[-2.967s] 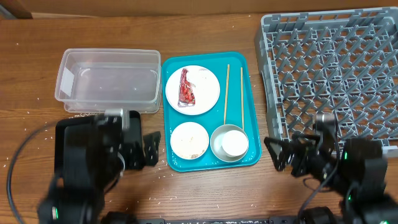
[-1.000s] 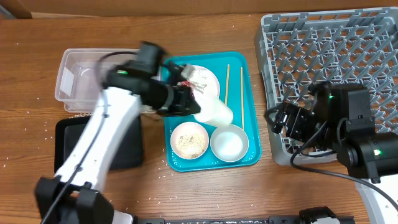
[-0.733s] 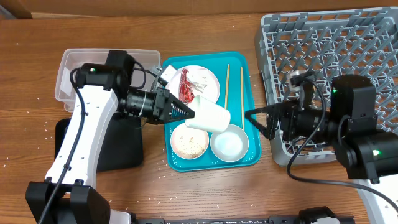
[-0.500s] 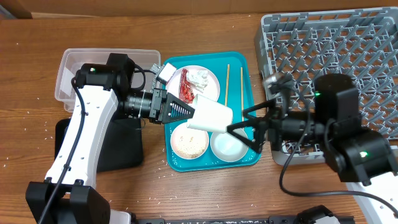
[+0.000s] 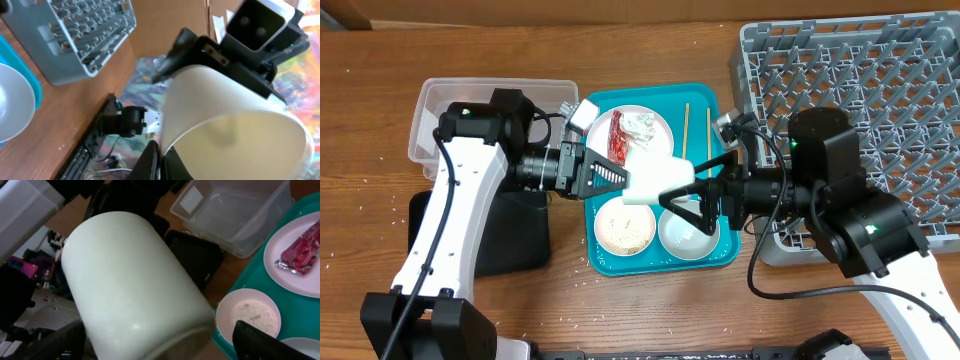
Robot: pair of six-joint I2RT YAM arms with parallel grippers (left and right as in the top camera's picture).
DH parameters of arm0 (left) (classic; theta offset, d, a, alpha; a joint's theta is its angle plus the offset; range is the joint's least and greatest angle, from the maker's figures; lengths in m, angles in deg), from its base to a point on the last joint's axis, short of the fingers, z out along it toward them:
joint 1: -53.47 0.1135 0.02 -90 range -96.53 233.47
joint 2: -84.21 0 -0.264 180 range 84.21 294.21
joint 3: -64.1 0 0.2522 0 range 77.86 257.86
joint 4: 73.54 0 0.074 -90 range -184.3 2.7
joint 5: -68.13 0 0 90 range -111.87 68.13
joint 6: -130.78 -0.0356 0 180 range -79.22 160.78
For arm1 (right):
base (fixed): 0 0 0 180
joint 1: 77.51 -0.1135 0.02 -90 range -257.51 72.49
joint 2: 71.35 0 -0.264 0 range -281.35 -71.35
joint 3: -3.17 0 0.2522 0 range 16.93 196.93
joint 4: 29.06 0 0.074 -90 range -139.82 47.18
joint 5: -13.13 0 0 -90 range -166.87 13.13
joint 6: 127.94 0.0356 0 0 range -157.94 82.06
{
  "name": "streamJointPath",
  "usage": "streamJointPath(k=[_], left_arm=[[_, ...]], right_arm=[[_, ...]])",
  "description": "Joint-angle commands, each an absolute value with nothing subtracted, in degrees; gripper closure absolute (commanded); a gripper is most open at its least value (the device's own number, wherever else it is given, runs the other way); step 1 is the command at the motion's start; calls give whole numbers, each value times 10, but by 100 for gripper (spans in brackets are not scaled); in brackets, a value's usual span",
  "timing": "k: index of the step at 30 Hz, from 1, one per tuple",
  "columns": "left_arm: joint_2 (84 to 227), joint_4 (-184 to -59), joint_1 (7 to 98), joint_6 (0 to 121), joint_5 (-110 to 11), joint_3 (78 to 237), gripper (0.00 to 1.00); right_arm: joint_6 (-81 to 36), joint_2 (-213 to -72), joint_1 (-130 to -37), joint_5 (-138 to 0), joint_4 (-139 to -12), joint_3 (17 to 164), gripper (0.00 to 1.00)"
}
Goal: Sort waste into correct bins and load items into the dishwasher
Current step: 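Grasp the white cup with right gripper and release left gripper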
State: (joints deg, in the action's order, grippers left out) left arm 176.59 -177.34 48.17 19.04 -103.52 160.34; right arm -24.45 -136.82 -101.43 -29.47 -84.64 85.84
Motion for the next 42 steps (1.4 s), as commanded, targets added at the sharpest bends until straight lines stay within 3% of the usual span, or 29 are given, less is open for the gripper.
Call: streamJointPath(k=[1, 8, 15, 26, 30, 33, 37, 42], left_arm=[[1764, -1783, 478, 159, -1040, 1607, 96], [1764, -1804, 478, 124, -1043, 1607, 96], [1764, -1806, 477, 124, -1045, 1607, 96], [1764, -1824, 478, 105, -1042, 1607, 96], [1764, -1824, 478, 103, -1040, 1607, 96], [1764, -1824, 478, 103, -1040, 1607, 96], [1764, -1824, 478, 103, -1040, 1607, 96], [1764, -1823, 478, 103, -1049, 1607, 96]], right_arm=[[-244, -1365, -995, -299, -853, 871, 4], [-307, -1362, -960, -187, -846, 871, 0], [-301, -1391, -1003, -219, -835, 871, 0], [-288, -1402, -1004, -187, -804, 871, 21], [-289, -1400, -1004, -164, -806, 871, 8], [-295, -1397, -1003, -150, -806, 871, 7], [-301, -1389, -999, -151, -806, 871, 16], [-301, -1389, -999, -151, -808, 871, 40]])
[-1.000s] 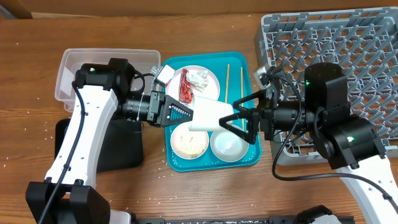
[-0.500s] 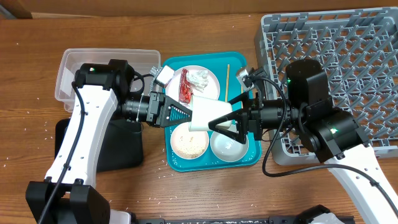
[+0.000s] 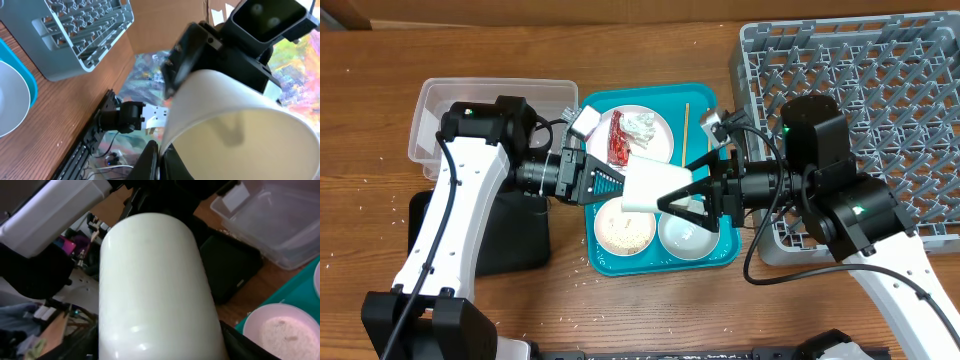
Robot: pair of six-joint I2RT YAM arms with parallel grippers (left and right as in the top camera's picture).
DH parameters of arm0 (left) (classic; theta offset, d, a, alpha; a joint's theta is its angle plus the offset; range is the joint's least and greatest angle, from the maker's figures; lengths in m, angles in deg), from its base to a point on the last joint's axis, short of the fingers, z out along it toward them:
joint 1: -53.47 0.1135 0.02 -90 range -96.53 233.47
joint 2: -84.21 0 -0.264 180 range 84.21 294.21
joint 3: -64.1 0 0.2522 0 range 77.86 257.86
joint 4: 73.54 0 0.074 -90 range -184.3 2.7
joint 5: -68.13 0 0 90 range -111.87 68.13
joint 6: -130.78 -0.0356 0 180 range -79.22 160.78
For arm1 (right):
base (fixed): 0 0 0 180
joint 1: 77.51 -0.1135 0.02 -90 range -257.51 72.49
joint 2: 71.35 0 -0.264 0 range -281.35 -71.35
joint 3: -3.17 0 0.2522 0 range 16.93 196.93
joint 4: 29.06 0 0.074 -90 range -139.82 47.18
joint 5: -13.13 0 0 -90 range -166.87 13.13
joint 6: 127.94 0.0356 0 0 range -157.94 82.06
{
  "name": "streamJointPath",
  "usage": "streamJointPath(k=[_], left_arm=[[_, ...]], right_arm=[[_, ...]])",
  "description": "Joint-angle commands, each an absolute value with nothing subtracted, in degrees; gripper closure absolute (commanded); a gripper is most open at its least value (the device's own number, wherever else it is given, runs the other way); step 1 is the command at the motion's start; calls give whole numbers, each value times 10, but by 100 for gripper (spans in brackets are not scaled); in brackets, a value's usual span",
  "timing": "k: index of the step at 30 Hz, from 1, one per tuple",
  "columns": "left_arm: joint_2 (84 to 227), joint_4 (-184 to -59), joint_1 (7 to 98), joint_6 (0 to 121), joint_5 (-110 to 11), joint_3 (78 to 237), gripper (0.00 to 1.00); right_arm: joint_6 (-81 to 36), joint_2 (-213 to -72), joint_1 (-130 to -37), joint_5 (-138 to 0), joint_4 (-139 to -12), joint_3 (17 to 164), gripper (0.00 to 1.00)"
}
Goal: Sort waste into correct bins and load items into the dishwasher
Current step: 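Grasp the white cup with right gripper and release left gripper, then carry the cup with right gripper into the grey dish rack, release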
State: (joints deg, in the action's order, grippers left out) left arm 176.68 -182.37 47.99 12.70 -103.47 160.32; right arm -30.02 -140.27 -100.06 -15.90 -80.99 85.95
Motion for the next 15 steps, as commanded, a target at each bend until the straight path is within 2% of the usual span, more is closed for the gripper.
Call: streamJointPath(k=[1, 2, 5, 12, 15], left_arm=[[1764, -1823, 478, 103, -1049, 1607, 96], [1764, -1824, 478, 103, -1049, 1607, 96], [1764, -1824, 478, 104, -1040, 1607, 79], [1764, -1824, 478, 106, -1008, 1607, 29], [1764, -1824, 478, 111, -986, 1607, 22]], right_arm=[[-301, -1388, -999, -151, -808, 871, 43], [-301, -1387, -997, -152, -808, 871, 43], [-301, -1379, -982, -155, -811, 871, 43], [-300, -1334, -907, -220, -875, 871, 43], [-269, -1312, -867, -329, -937, 872, 43]])
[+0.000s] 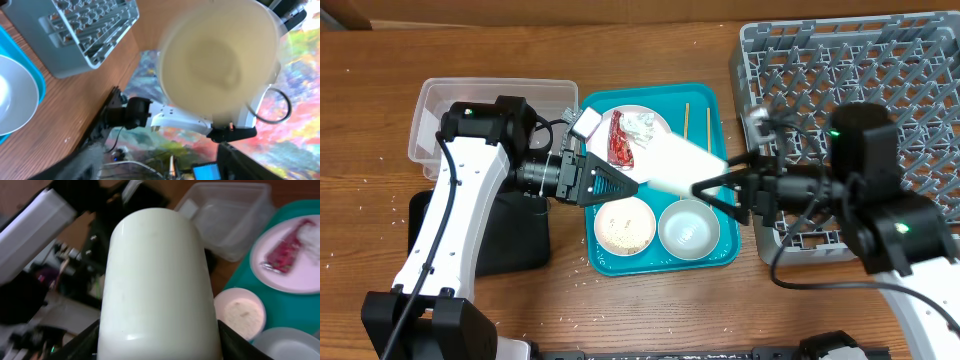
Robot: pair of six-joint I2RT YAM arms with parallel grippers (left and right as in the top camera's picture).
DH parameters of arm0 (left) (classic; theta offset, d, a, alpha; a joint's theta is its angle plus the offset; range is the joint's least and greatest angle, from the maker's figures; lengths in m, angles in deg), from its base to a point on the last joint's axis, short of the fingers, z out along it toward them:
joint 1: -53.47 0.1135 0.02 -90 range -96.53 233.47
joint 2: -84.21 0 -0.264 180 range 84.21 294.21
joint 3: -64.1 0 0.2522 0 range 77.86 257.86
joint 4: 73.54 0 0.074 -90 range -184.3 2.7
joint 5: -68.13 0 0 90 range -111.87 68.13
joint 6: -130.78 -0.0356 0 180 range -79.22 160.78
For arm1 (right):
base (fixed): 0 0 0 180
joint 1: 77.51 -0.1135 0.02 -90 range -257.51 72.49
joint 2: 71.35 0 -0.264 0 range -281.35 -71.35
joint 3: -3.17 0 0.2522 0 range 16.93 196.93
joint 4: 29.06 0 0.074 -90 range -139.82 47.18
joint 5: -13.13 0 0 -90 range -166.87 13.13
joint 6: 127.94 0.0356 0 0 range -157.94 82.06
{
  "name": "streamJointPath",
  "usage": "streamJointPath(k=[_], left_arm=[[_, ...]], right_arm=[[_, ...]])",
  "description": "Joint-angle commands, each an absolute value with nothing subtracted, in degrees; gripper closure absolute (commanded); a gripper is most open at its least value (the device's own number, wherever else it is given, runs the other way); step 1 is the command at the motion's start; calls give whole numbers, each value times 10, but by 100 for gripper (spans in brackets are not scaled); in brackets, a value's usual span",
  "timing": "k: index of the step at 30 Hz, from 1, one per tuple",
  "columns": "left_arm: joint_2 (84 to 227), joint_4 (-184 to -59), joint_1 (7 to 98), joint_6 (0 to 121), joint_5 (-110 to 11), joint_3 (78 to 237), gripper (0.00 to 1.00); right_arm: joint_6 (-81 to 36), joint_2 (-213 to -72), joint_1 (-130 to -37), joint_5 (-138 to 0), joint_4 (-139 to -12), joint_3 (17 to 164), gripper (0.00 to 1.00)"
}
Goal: Sort waste into correct bins and load items into the dishwasher
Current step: 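Carry the cup with right gripper into the grey dish rack, release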
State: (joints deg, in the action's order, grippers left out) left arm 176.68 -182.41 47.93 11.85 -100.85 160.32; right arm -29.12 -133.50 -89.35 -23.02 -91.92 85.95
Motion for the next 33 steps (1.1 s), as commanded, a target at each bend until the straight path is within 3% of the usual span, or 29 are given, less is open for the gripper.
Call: streamJointPath(k=[1, 7, 12, 22, 26, 29, 30, 31, 33], left_arm=[[1764, -1824, 478, 112, -977, 1607, 21], [1764, -1824, 478, 112, -947, 1607, 20], [1764, -1824, 478, 112, -928, 1607, 19], [1764, -1818, 478, 112, -918, 1607, 19], [1764, -1817, 478, 112, -917, 1607, 19], [1764, -1815, 478, 112, -915, 1607, 27], [1764, -1815, 478, 112, -911, 1607, 29], [1764, -1813, 478, 112, -906, 1607, 32], [1764, -1809, 478, 112, -896, 1607, 36]], right_arm=[[-251, -1304, -852, -378, -961, 873, 43], [-151, -1298, -775, -637, -1094, 884, 43], [-99, -1331, -713, -766, -1152, 884, 43], [-129, -1491, -676, -777, -1132, 884, 43], [-136, -1545, -676, -757, -1119, 884, 32], [-141, -1564, -676, -716, -1121, 884, 17], [-138, -1563, -676, -707, -1121, 884, 5], [-134, -1562, -676, -702, -1120, 887, 0], [-126, -1556, -676, -691, -1126, 899, 0]])
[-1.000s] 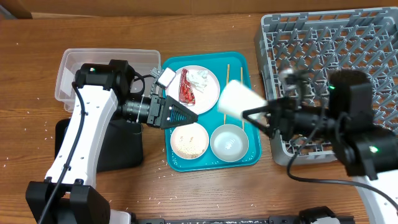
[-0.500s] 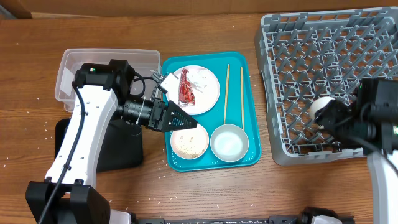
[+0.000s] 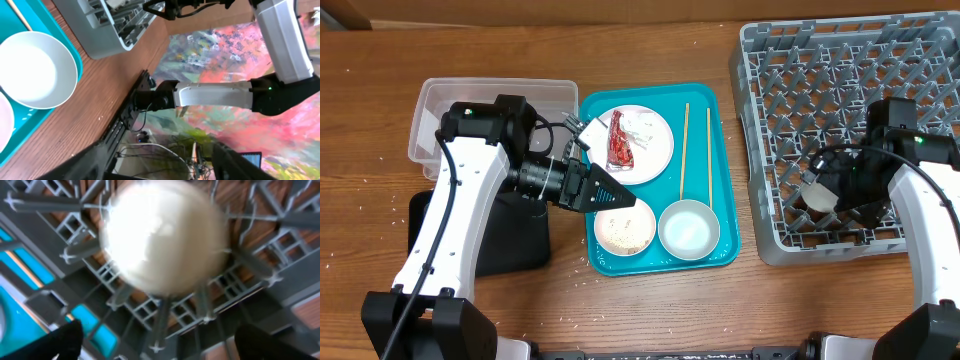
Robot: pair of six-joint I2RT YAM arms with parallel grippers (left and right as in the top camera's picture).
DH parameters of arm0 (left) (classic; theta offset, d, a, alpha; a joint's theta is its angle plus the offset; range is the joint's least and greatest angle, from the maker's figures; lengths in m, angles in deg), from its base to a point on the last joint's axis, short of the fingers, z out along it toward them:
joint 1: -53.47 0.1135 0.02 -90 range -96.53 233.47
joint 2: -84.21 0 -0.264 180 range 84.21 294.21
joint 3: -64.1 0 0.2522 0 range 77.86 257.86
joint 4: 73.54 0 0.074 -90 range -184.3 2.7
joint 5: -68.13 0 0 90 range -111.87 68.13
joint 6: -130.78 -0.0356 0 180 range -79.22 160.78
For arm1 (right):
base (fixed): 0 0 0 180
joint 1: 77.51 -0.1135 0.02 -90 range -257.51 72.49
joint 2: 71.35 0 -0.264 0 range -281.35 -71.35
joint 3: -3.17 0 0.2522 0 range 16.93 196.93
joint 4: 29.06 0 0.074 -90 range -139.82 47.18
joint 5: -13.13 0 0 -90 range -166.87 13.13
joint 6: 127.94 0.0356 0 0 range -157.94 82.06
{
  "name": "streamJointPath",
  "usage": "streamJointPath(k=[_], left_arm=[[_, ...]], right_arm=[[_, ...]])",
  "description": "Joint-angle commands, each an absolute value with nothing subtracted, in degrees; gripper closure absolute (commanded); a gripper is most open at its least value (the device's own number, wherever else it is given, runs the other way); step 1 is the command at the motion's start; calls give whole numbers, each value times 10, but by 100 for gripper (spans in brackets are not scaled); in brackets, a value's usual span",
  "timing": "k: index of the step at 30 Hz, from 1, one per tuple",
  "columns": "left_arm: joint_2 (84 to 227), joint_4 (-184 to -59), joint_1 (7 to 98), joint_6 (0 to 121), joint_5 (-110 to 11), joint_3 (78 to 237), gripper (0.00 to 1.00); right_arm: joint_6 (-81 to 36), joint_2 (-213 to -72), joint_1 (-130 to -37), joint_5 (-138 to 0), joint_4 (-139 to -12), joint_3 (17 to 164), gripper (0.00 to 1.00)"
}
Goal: Sort waste into correct bins and load items into the dishwasher
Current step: 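Carry the cup with right gripper into the grey dish rack, release, then grasp the red wrapper on the white plate with left gripper, then move the red wrapper into the clear plastic bin and release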
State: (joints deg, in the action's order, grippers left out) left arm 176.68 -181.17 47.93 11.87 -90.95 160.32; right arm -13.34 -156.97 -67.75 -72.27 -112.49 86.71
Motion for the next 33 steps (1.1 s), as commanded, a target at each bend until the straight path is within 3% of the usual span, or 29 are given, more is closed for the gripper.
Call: streamJointPath(k=[1, 6, 12, 14, 21, 33], left_arm=[[1764, -1807, 478, 115, -893, 1607, 36], [1763, -1729, 473, 240, -822, 1607, 40], [1764, -1571, 409, 517, -534, 1607, 35], [1764, -1523, 383, 558, -457, 1607, 32], [1806, -1387, 287, 592, -166, 1607, 19], [1994, -1287, 289, 619, -98, 1608, 25]], right_arm=[[-126, -1552, -676, -685, -1130, 906, 0], [-129, -1489, -684, -625, -1141, 938, 0], [-129, -1373, -714, -560, -1121, 939, 0], [-129, -1346, -728, -541, -1121, 939, 0], [-142, -1311, -808, -502, -1137, 939, 0], [-141, -1330, -862, -502, -1148, 938, 0]])
